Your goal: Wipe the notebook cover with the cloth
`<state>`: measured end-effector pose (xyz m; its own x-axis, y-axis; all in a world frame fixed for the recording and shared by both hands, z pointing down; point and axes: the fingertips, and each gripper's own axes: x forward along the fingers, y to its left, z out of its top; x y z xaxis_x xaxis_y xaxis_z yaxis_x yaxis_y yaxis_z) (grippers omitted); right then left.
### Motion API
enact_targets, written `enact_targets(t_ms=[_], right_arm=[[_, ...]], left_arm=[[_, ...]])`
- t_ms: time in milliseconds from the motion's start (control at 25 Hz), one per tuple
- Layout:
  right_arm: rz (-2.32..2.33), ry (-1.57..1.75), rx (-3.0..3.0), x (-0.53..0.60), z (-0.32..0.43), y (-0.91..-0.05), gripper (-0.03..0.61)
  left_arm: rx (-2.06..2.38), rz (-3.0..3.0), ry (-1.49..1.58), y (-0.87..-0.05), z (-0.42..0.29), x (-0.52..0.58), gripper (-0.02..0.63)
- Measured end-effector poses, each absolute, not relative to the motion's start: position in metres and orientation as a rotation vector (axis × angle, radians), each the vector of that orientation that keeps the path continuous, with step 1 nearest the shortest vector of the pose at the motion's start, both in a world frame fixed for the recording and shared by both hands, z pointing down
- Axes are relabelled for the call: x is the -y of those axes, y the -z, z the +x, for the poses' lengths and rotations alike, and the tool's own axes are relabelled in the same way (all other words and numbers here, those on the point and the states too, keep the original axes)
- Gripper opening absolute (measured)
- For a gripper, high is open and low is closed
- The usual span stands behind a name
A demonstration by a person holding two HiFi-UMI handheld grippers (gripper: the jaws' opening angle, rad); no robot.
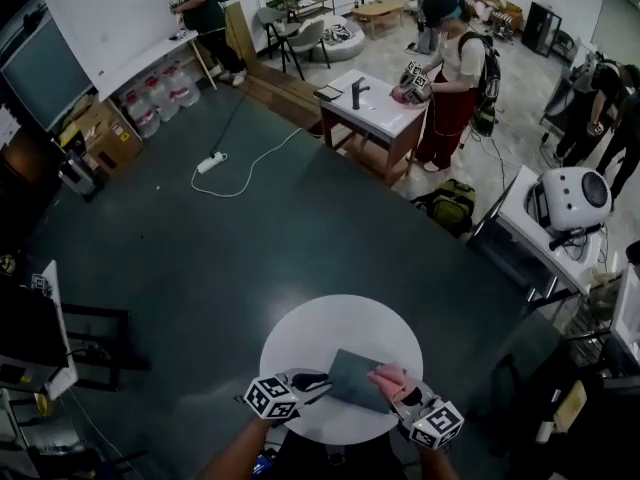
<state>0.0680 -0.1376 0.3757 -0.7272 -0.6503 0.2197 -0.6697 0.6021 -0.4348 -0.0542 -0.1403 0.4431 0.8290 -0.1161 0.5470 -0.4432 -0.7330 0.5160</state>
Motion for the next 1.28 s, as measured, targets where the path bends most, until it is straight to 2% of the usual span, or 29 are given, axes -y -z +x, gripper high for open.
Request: enact_targets(t_ms=[280,640,880,1280], right_arm=[[1.201,-0.794,2.668,0.162,0.058,-0.433,0.035],[1.114,-0.8,2.556,0.154,0.046,-0.529,0.035],[1.023,-0.521,2.381,0.162,0.035,-0.562,0.035],[0.863,-0.124,2.295,0.206,-0.027,-0.577,0.035]], left_arm=[[0.419,2.26,-0.751,-0.515,-0.071,0.158,0.124],[0.413,2.101,-0.789,-0.592,-0.074,0.151,0.133],[0.395,2.092,-0.892,-0.621,-0.074,0.141,0.133],[0.416,2.07,-0.902,-0.631,-0.075,0.134,0.098]])
